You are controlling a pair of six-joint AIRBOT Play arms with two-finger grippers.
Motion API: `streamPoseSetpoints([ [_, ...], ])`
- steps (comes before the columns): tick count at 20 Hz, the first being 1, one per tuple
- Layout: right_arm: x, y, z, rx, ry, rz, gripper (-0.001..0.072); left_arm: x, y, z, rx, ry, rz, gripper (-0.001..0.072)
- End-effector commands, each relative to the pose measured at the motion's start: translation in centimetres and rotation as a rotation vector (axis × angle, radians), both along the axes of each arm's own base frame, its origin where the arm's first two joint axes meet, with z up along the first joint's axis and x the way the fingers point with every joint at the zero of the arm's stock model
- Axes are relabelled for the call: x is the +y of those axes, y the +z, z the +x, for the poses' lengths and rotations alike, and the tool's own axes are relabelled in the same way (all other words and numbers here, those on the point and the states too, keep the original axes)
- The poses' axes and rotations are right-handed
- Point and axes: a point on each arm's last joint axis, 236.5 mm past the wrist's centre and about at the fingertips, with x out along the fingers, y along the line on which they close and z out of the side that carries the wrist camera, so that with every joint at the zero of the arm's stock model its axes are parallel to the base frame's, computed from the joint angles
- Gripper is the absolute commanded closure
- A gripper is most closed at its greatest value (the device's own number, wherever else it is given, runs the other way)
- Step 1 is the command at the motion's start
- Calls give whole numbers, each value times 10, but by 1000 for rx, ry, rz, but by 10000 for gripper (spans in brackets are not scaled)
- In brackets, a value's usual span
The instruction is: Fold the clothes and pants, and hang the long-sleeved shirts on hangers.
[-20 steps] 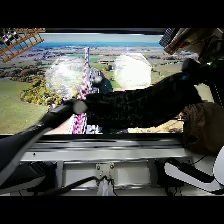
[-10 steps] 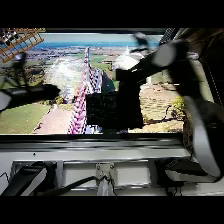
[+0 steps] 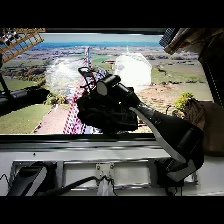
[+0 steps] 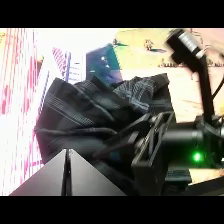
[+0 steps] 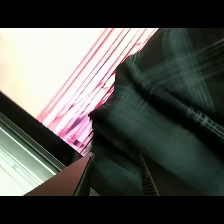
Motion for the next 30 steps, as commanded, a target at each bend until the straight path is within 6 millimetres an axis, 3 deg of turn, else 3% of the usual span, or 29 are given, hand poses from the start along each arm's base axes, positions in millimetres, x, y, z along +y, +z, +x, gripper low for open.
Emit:
streamPoseSetpoints([
  [1,-37,-2,-2,-71,80,-177,346,6,-5,1,10,10,28,697],
  [4,-131,15,41,-156,-62,-375,346,12,-15,5,35,17,56,697],
  [7,-227,23,72,-141,-318,-378,348,12,-21,7,54,16,55,697],
  [9,-283,12,74,-64,-497,-324,342,12,-24,9,63,16,56,697],
  [10,-298,1,68,11,-556,-255,313,12,-26,9,68,16,55,697],
  [11,-302,-9,62,77,-572,-167,255,12,-29,11,76,16,56,697],
  [15,-296,-34,57,212,-631,169,219,12,-46,20,124,19,54,696],
  [16,-295,-43,53,230,-625,201,183,12,-51,21,138,19,53,696],
  [18,-294,-65,41,271,-605,199,183,12,-58,24,161,18,54,696],
  [21,-294,-92,39,315,-655,203,184,12,-67,26,186,17,53,696],
  [27,-268,-101,52,368,-670,351,185,13,-75,31,203,22,52,695],
  [30,-251,-105,45,379,-619,342,195,11,-76,36,199,28,35,695],
])
